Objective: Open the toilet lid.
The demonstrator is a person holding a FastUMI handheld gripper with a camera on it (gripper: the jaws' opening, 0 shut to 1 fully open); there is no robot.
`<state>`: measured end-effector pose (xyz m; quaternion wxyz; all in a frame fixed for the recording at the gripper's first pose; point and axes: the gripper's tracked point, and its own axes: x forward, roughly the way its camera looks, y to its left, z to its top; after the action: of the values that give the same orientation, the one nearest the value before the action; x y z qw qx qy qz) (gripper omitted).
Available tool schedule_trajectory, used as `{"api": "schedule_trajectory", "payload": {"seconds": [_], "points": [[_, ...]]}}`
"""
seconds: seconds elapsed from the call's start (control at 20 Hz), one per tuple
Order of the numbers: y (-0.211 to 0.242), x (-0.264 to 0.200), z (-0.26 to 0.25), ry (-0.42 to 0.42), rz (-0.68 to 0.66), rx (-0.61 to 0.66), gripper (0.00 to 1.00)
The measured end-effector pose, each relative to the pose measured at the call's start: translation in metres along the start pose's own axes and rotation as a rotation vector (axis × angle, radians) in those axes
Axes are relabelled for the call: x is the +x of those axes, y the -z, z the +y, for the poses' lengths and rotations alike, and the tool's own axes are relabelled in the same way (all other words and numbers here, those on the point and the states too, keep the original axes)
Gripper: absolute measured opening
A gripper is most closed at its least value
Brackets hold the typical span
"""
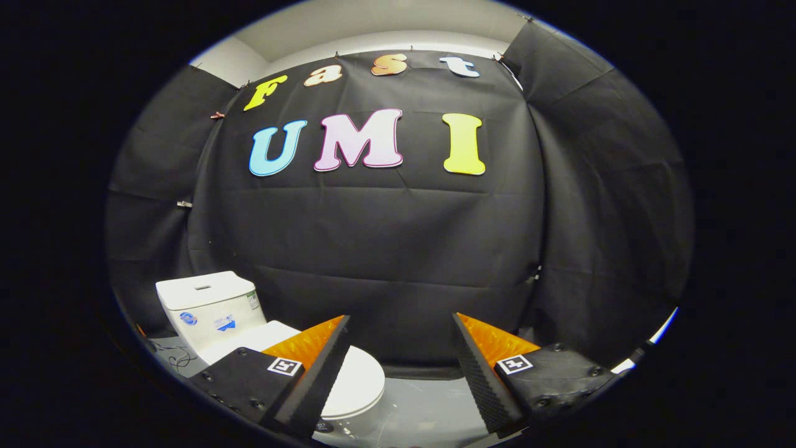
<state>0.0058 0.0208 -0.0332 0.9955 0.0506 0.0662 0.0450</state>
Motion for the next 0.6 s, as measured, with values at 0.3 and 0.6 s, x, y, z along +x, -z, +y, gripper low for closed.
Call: {"api": "schedule_trajectory", "payload": {"seconds": [0.3, 0.6], "points": [[0.049, 0.014, -0.006, -0.024, 0.157, 0.069, 0.98], [0.125, 0.018, -0.025, -0.006, 0.34, 0.114, 0.99]]}}
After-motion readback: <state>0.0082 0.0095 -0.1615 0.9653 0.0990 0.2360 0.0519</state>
